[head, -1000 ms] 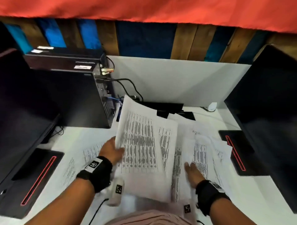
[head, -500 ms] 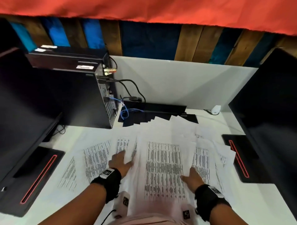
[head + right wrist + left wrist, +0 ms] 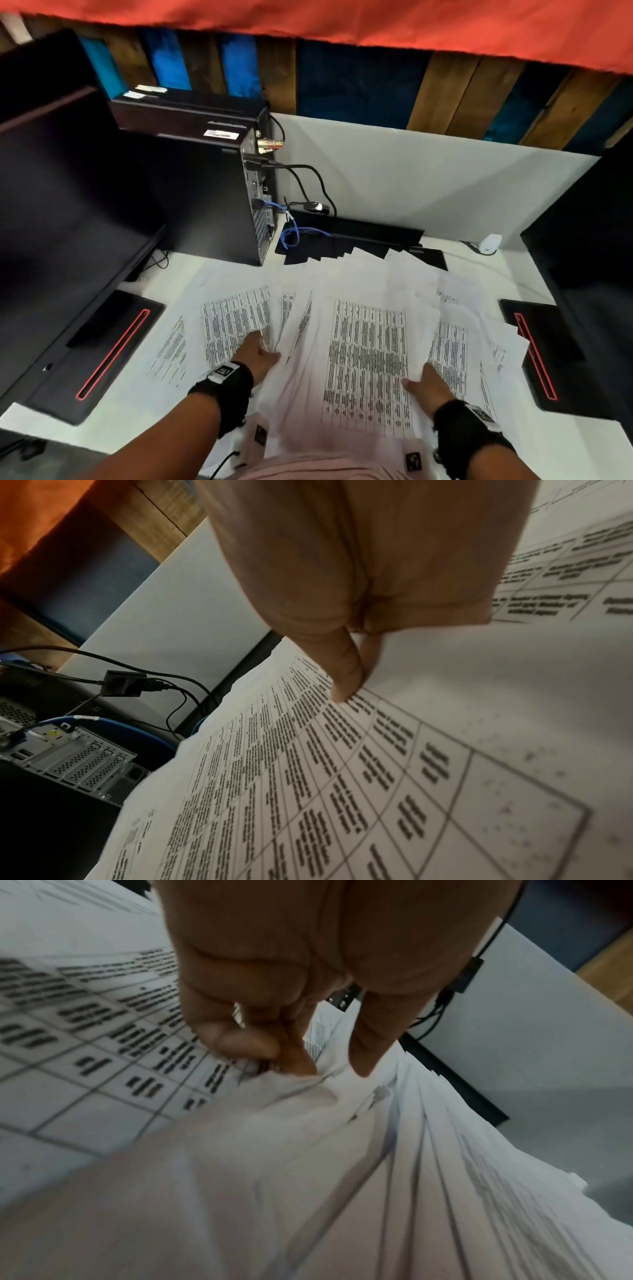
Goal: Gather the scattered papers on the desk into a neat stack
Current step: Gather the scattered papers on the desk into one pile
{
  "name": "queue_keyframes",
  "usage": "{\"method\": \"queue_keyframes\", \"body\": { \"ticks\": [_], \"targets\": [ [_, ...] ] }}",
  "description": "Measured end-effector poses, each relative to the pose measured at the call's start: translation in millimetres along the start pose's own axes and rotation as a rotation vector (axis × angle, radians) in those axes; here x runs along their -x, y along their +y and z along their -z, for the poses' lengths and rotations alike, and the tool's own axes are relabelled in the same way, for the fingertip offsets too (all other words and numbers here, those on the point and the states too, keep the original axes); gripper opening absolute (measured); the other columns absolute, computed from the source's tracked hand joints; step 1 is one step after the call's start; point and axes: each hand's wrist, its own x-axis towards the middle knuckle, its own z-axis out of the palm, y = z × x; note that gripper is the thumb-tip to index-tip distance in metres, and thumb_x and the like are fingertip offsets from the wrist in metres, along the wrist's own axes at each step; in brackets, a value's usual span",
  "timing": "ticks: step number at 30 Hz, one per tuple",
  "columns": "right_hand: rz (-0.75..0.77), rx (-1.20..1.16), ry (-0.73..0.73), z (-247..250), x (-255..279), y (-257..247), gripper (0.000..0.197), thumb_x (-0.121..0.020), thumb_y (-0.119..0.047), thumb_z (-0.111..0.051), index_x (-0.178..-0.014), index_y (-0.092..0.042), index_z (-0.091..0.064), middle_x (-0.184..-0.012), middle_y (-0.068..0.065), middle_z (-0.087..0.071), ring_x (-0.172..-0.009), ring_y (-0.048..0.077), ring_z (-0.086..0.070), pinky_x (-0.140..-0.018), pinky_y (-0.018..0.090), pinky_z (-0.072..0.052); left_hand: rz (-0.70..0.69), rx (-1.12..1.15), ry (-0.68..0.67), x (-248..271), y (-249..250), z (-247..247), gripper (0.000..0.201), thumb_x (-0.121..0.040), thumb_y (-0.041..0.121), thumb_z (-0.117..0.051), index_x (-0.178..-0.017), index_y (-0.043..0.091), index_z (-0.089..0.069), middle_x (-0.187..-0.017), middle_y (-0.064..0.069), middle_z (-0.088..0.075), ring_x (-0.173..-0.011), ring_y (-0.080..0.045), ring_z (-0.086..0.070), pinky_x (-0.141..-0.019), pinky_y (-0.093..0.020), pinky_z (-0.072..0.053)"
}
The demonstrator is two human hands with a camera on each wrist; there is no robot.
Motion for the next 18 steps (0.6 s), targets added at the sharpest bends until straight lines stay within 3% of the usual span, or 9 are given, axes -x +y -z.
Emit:
{"method": "queue_keyframes", "body": {
  "ticks": [3, 5, 6, 7, 8, 10, 12, 15, 18],
  "targets": [
    [-0.002, -0.004, -0.005, 0.1, 2.3, -2.3, 0.072, -0.095, -0.021, -0.054, -0.149, -0.001, -0.011, -0.158, 0.017, -0.018, -0.145, 0.031, -0.022, -0.116, 0.041, -0.023, 0.020, -0.199, 0.062, -0.7, 3.4, 8.8, 0.038, -0.090, 0.024, -0.055, -0.126, 0.014, -0.054, -0.113, -0.012, -0.063, -0.102, -0.031, -0.063, -0.088, -0.032, -0.050],
    [0.003, -0.006, -0.002, -0.9, 1.5, -2.7, 0.068, -0.096, -0.021, -0.053, -0.148, 0.000, -0.016, -0.156, 0.018, -0.022, -0.143, 0.032, -0.026, -0.115, 0.040, -0.026, -0.046, -0.272, 0.078, 0.6, 9.9, 6.9, 0.016, -0.091, 0.016, -0.048, -0.094, 0.017, -0.064, -0.100, -0.013, -0.063, -0.098, -0.033, -0.063, -0.087, -0.036, -0.051],
    [0.005, -0.006, -0.004, -1.0, 1.7, -2.9, 0.068, -0.096, -0.022, -0.053, -0.148, 0.001, -0.015, -0.157, 0.018, -0.021, -0.143, 0.032, -0.026, -0.115, 0.041, -0.025, -0.066, -0.241, 0.074, -2.7, 9.5, 0.8, 0.018, -0.091, 0.012, -0.045, -0.085, 0.018, -0.061, -0.096, -0.013, -0.060, -0.095, -0.033, -0.062, -0.087, -0.038, -0.050],
    [-0.001, -0.011, -0.002, -0.3, 4.1, -4.5, 0.069, -0.096, -0.023, -0.052, -0.149, 0.001, -0.014, -0.157, 0.018, -0.020, -0.144, 0.032, -0.025, -0.115, 0.041, -0.025, -0.078, -0.181, 0.067, -3.8, 11.5, -6.2, 0.019, -0.091, 0.008, -0.044, -0.091, 0.017, -0.061, -0.102, -0.013, -0.059, -0.099, -0.032, -0.060, -0.092, -0.040, -0.049],
    [0.004, -0.023, -0.006, 0.0, 4.0, -3.6, 0.069, -0.097, -0.023, -0.051, -0.149, 0.000, -0.013, -0.158, 0.017, -0.019, -0.144, 0.031, -0.024, -0.116, 0.041, -0.024, -0.083, -0.097, 0.065, -3.3, 15.4, -12.0, 0.026, -0.091, 0.006, -0.044, -0.112, 0.012, -0.059, -0.119, -0.015, -0.058, -0.110, -0.032, -0.056, -0.101, -0.039, -0.044],
    [0.005, -0.101, -0.022, 0.8, 7.2, -2.7, 0.066, -0.097, -0.023, -0.050, -0.150, -0.004, -0.015, -0.157, 0.012, -0.023, -0.144, 0.031, -0.026, -0.116, 0.041, -0.024, -0.049, 0.006, 0.044, -0.2, 26.9, -19.4, 0.048, -0.095, 0.004, -0.041, -0.143, 0.004, -0.034, -0.146, -0.014, -0.040, -0.133, -0.032, -0.041, -0.113, -0.036, -0.031],
    [0.018, -0.211, -0.016, 0.0, 9.0, -2.4, 0.059, -0.097, -0.019, -0.050, -0.148, -0.008, -0.024, -0.154, 0.011, -0.032, -0.141, 0.030, -0.032, -0.115, 0.042, -0.026, 0.006, 0.012, -0.016, 3.4, 34.5, -25.3, 0.052, -0.098, 0.003, -0.034, -0.148, 0.003, -0.021, -0.150, -0.015, -0.034, -0.137, -0.032, -0.036, -0.113, -0.034, -0.028],
    [0.032, -0.310, 0.003, -0.9, 13.2, -5.5, 0.059, -0.097, -0.011, -0.049, -0.149, -0.008, -0.023, -0.154, 0.012, -0.030, -0.143, 0.029, -0.028, -0.117, 0.041, -0.021, 0.031, -0.080, -0.081, 6.1, 37.0, -29.9, 0.049, -0.099, 0.007, -0.032, -0.147, 0.003, -0.023, -0.149, -0.020, -0.037, -0.134, -0.033, -0.040, -0.111, -0.035, -0.032],
    [0.072, -0.351, -0.025, -1.7, 17.0, -7.7, 0.054, -0.097, -0.005, -0.047, -0.147, -0.004, -0.027, -0.146, 0.006, -0.040, -0.142, 0.030, -0.030, -0.116, 0.039, -0.021, 0.016, -0.098, -0.109, 6.7, 31.8, -27.9, 0.047, -0.099, 0.011, -0.032, -0.145, 0.003, -0.028, -0.144, -0.016, -0.043, -0.129, -0.031, -0.045, -0.108, -0.035, -0.036]
  ]
}}
